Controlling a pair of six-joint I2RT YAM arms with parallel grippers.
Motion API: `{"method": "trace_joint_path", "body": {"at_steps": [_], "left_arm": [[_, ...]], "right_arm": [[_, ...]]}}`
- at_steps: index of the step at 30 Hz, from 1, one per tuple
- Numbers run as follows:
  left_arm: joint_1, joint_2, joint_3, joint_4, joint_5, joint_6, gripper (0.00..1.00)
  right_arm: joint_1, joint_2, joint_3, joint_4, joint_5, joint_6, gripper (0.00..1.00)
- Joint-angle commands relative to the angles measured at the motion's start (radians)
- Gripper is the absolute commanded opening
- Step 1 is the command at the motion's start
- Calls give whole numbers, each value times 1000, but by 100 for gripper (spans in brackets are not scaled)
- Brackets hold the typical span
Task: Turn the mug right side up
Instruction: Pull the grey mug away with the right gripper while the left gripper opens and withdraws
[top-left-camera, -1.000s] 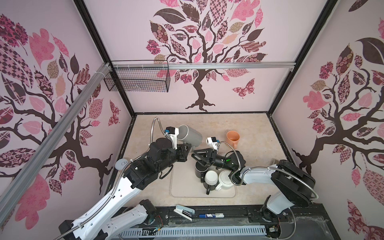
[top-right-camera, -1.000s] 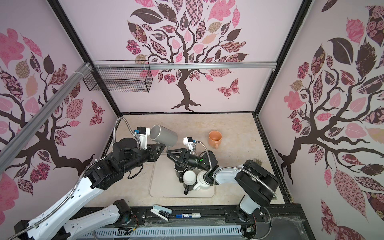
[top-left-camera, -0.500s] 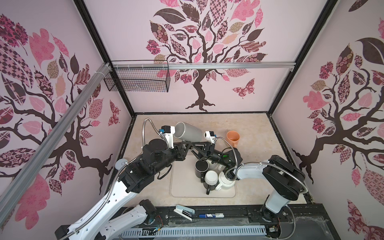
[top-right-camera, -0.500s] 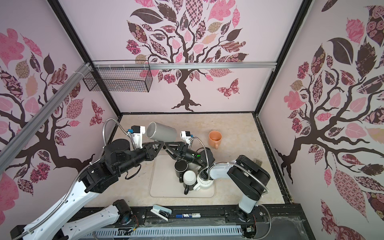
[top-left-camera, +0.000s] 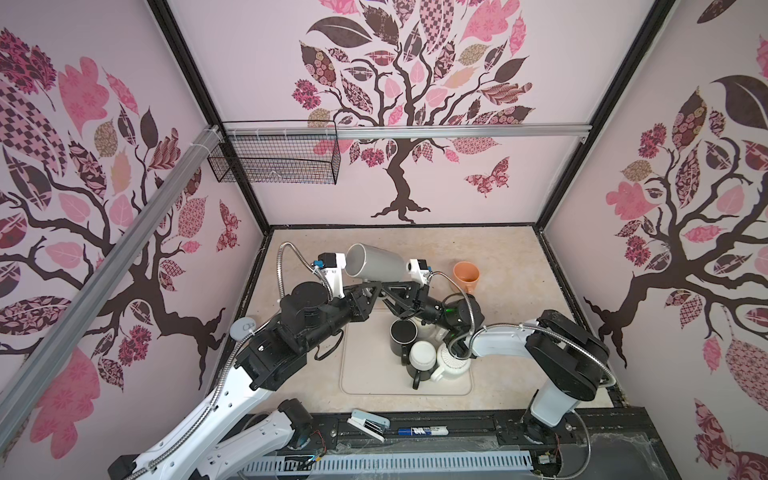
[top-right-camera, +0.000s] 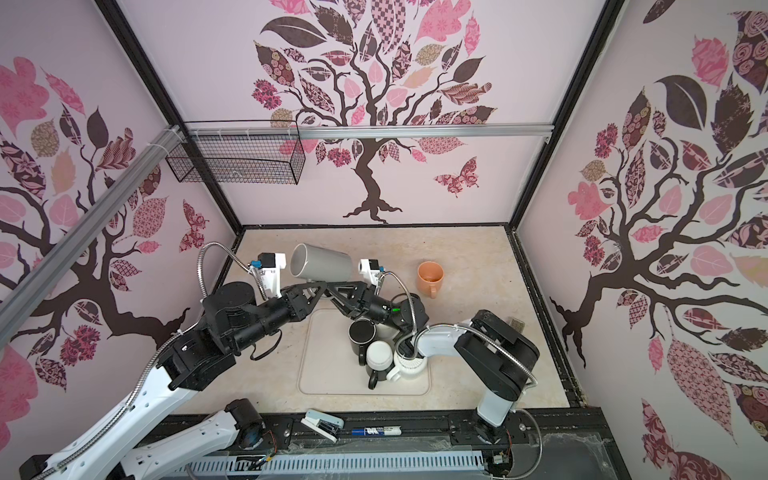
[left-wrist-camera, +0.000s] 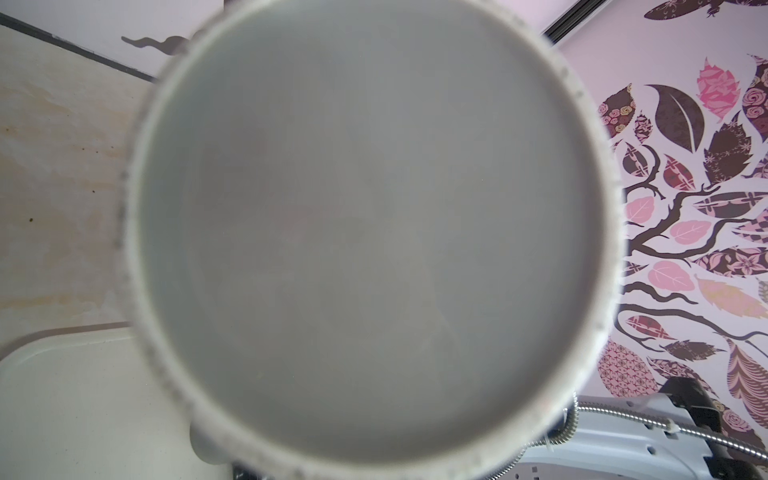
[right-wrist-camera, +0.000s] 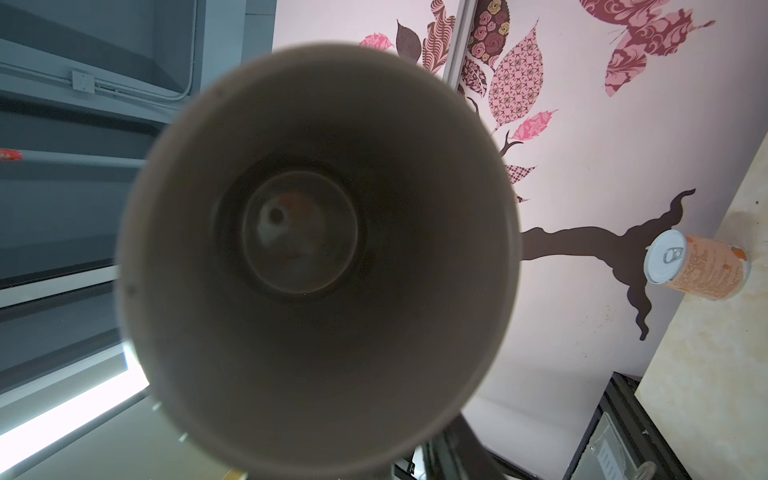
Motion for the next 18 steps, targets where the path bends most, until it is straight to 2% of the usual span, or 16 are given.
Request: {"method": "trace_joint_path", "body": {"at_steps": [1, 2, 6, 10, 11, 14, 15, 16, 18], "left_arm": [[-4, -32, -31, 95, 60, -6, 0], [-5, -35, -38, 97, 61, -10, 0], [-4, -59, -71, 95, 50, -26, 0], [-3, -94, -102, 68, 0, -17, 0], [-2, -106, -106, 53, -21, -10, 4], [-3, -133, -99, -3, -89, 17, 67], [-2, -140, -88, -25, -117, 31, 84], [-2, -144, -81, -47, -137, 44, 94], [-2, -156, -59, -91, -178, 77, 97]], "right_arm": [[-2, 12, 55, 132, 44, 74, 29], [-2, 10, 54, 132, 45, 74, 26], [-4, -3, 45, 131, 54, 64, 0], [-6, -15, 25, 128, 66, 61, 0], [-7, -18, 21, 120, 67, 61, 0], [-12, -37, 14, 79, 58, 40, 0], [-13, -44, 14, 64, 55, 31, 0], [-15, -47, 14, 52, 55, 26, 0], [-22, -51, 9, 47, 61, 26, 0]]}}
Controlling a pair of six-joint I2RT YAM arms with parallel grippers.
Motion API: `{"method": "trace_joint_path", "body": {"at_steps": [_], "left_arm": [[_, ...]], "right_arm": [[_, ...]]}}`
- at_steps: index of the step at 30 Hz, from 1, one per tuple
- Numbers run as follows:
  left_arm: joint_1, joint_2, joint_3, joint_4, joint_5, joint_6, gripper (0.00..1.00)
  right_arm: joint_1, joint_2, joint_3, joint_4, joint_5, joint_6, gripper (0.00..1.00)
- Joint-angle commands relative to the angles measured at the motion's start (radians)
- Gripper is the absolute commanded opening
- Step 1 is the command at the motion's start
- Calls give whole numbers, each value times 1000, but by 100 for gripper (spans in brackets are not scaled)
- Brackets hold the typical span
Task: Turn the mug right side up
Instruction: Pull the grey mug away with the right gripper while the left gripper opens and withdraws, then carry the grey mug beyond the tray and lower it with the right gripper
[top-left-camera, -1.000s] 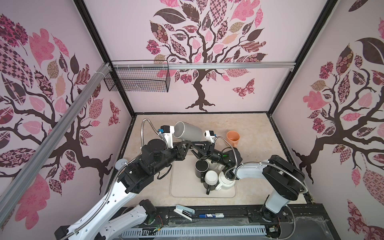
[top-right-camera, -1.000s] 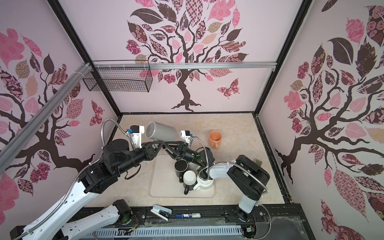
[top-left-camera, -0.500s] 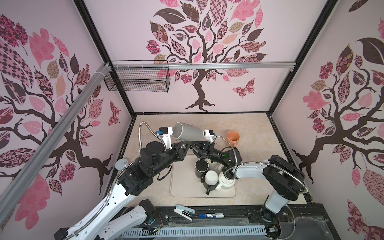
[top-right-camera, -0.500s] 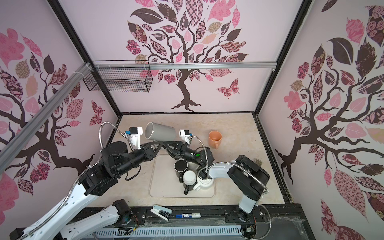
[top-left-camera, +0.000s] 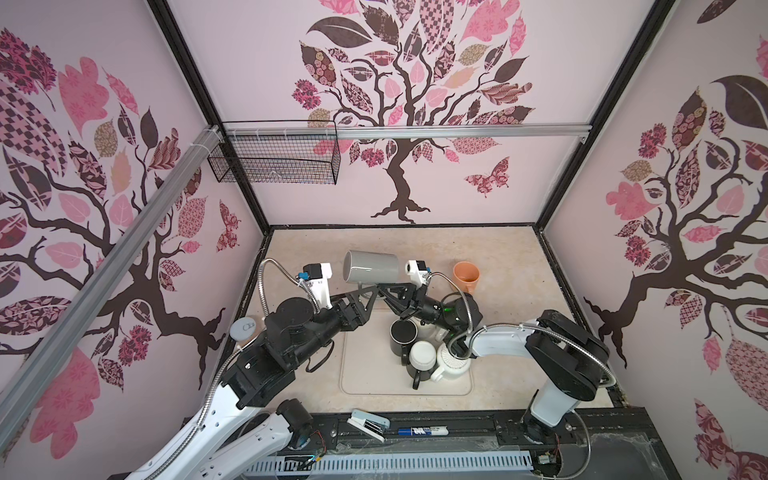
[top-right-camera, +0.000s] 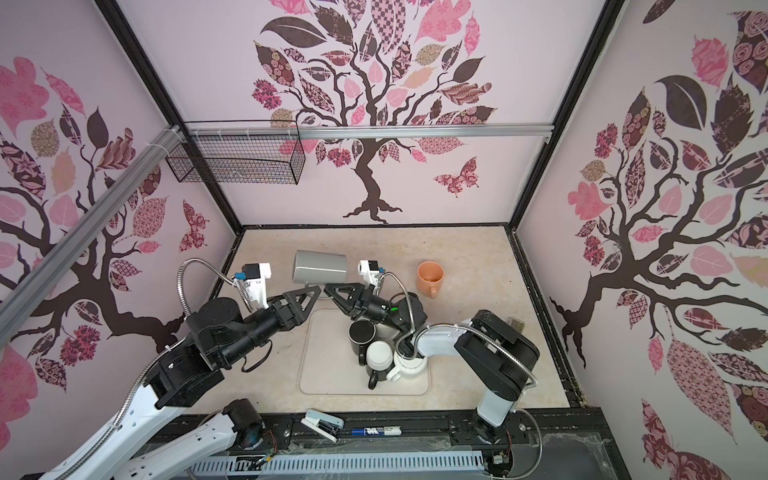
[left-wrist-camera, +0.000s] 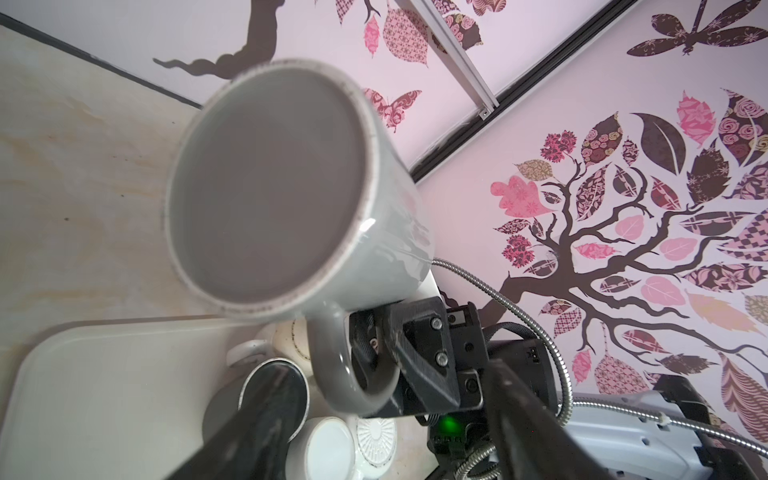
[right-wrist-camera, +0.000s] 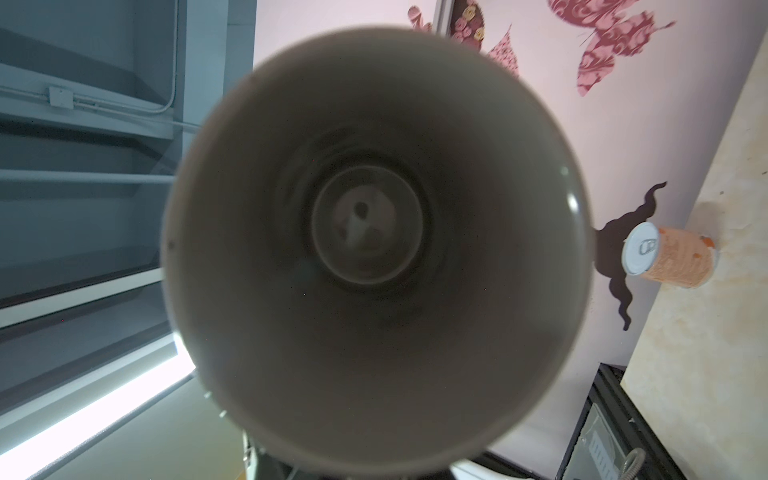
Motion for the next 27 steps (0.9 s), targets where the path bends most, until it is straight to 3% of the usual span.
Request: {"method": "trace_joint_path", "body": {"at_steps": [1, 8, 14, 19, 27], "left_arm": [[-2, -23, 33, -89, -99, 84, 97], [-2, -108, 34, -198, -206, 152, 97], [-2, -171, -20, -245, -271, 169, 97], [-3, -180, -47, -271, -307, 172, 97], [-2, -163, -86, -262, -324, 182, 97]], "right_arm": [[-16, -49, 16, 110, 43, 27, 0], [-66, -51, -6, 38, 8, 49, 0], [-129, -70, -1, -67, -54, -2, 0], [-184, -89, 32, -310, -92, -145, 0], [-328, -2, 182, -643, -146, -382, 0]]}}
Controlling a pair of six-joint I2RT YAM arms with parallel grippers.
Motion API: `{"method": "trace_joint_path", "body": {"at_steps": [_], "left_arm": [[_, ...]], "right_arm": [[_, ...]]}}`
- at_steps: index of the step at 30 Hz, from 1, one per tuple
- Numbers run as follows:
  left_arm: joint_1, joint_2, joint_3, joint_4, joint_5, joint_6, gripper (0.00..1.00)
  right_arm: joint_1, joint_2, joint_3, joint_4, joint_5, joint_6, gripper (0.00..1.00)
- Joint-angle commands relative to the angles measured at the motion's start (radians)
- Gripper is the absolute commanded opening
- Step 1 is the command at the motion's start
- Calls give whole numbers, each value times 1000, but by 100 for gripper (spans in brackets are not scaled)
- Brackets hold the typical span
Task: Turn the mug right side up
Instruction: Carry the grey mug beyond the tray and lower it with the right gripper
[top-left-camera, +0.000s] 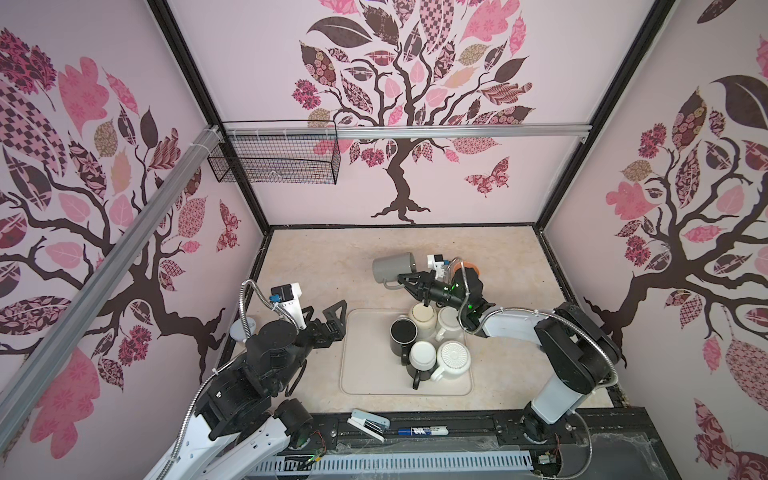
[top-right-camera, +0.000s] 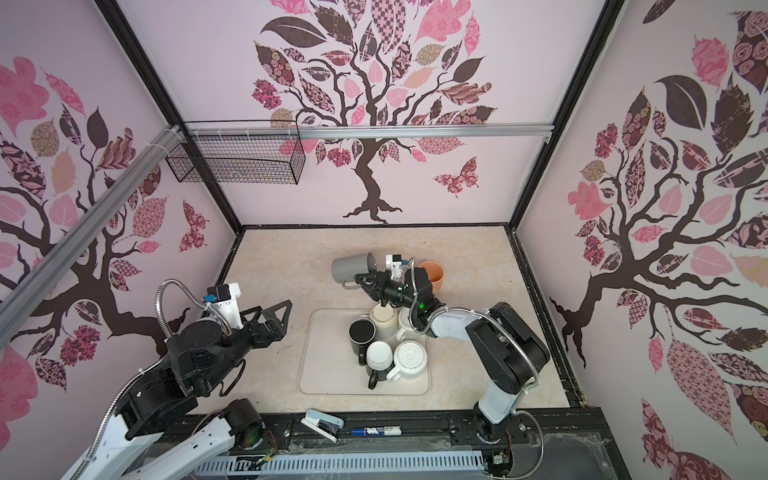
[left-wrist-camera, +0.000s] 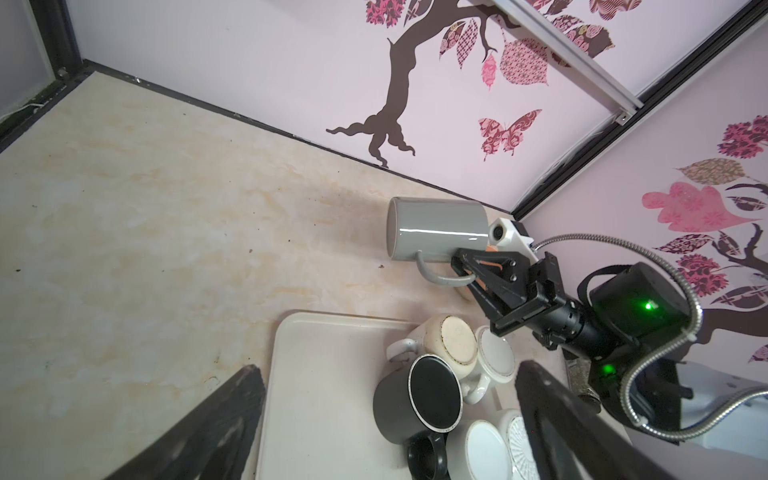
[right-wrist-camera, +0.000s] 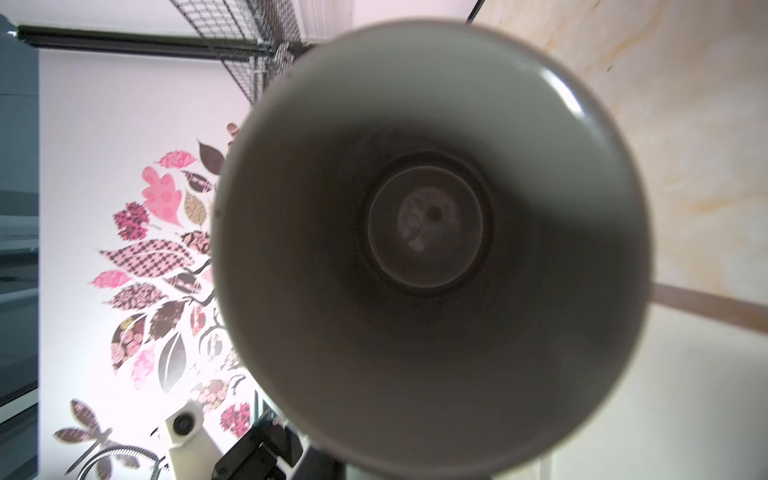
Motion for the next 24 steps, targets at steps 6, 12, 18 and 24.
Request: {"method": "trace_joint_path", "body": {"at_steps": [6, 12, 18, 24], "left_arm": [[-1, 14, -57, 10, -20, 31, 97], [0, 49, -57, 12, 5, 53, 97], [2, 63, -71, 17, 31, 59, 97], [4, 78, -96, 41, 53, 62, 97]], "right_arm": [[-115, 111, 286, -246, -56, -250, 0], [-125, 132, 455, -592, 31, -493, 0], [-127, 134, 598, -928, 187, -736, 0], [-140, 131, 613, -1034, 260, -835, 0]]}}
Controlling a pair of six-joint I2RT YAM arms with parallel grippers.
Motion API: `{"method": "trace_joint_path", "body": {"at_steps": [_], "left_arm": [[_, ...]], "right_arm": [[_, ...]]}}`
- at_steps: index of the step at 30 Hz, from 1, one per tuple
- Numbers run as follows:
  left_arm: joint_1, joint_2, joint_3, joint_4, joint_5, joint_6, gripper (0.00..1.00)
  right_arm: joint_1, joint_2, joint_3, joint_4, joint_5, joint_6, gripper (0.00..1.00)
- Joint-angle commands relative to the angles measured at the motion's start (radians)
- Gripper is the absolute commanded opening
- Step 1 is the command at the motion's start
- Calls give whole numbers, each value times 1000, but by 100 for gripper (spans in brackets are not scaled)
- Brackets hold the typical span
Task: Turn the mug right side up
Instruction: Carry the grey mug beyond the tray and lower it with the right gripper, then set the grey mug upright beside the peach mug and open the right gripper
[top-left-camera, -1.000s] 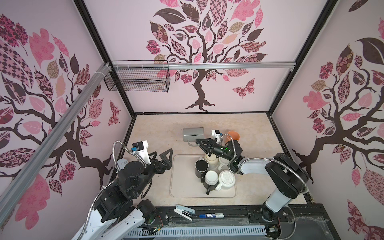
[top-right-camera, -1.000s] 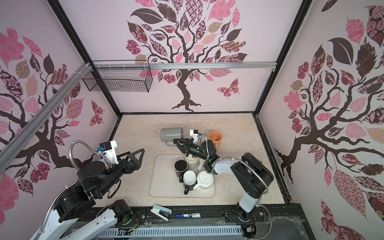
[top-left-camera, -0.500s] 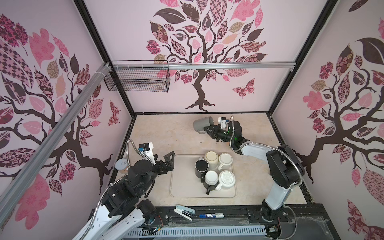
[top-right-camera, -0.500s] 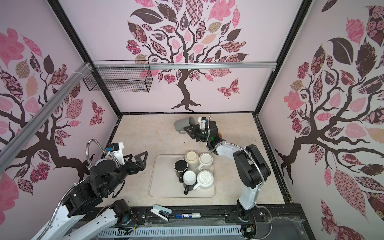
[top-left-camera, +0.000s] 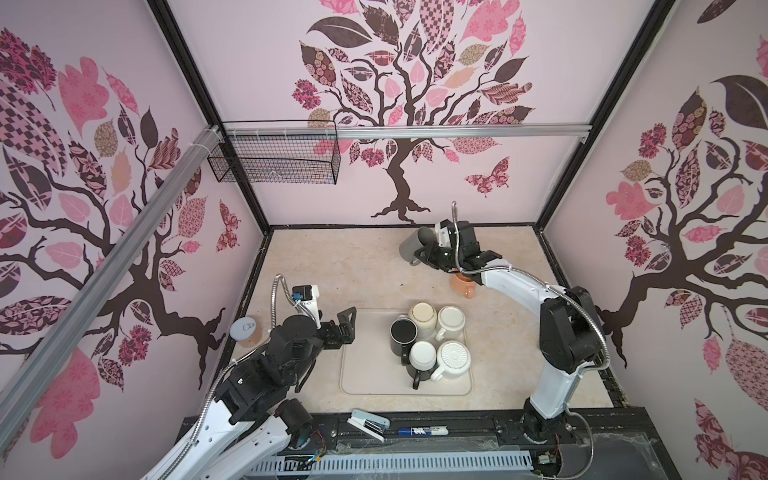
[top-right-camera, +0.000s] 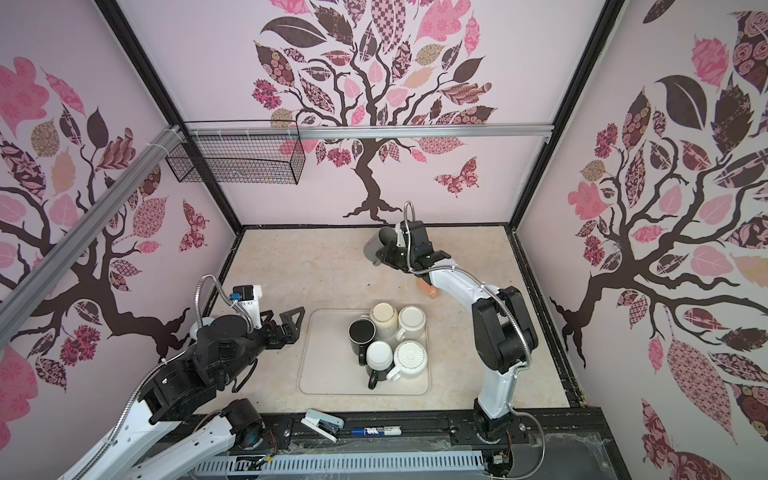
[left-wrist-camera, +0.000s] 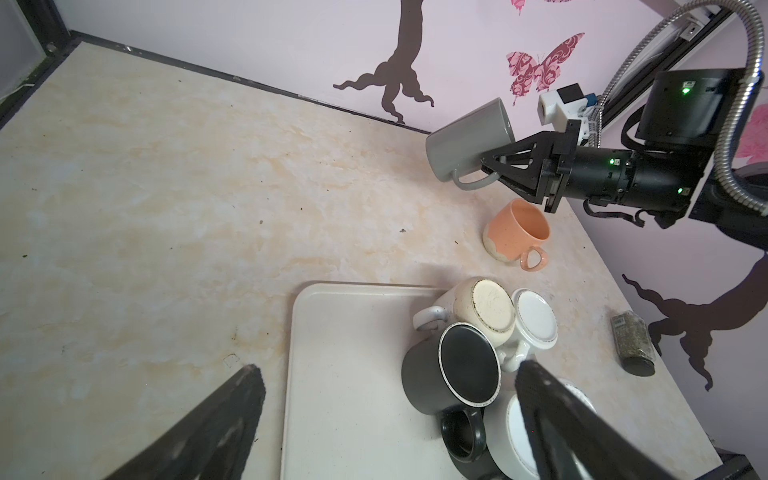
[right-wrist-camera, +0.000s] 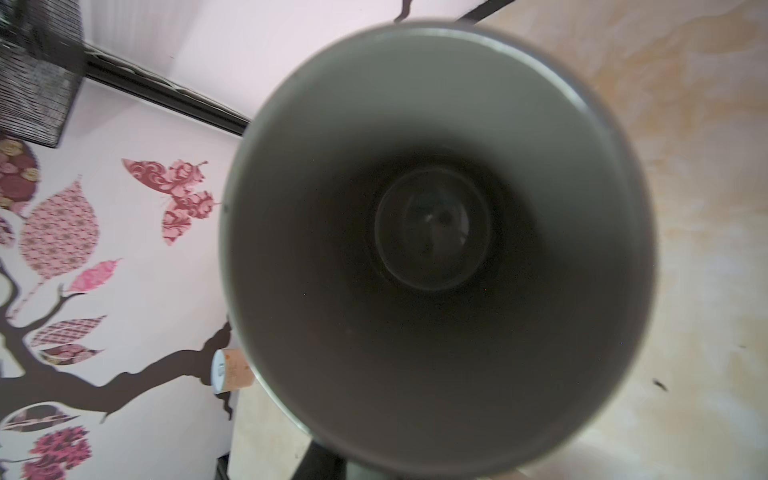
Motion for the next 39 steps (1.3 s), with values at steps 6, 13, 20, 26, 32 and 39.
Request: {"method": "trace_joint_path", "body": {"at_steps": [6, 13, 20, 26, 32, 39], "left_arm": [[5, 58, -50, 59, 43, 7, 97], [5, 80, -51, 59, 30, -1, 97], [11, 91, -90, 50, 33, -44, 97], [12, 145, -92, 39, 99, -22, 97], [11, 118, -112, 53, 111, -23, 97], [11, 97, -109, 30, 50, -54, 97]], "right_arm": [[-9, -28, 42, -125, 167, -203, 0], [-8, -30, 30, -161, 235, -257, 0], [-7, -26, 27, -191, 287, -298, 0], [-8, -34, -20, -185, 312, -304, 0], [-9, -45, -65, -174, 317, -299, 0], [-8, -53, -106, -150, 322, -299, 0]]}}
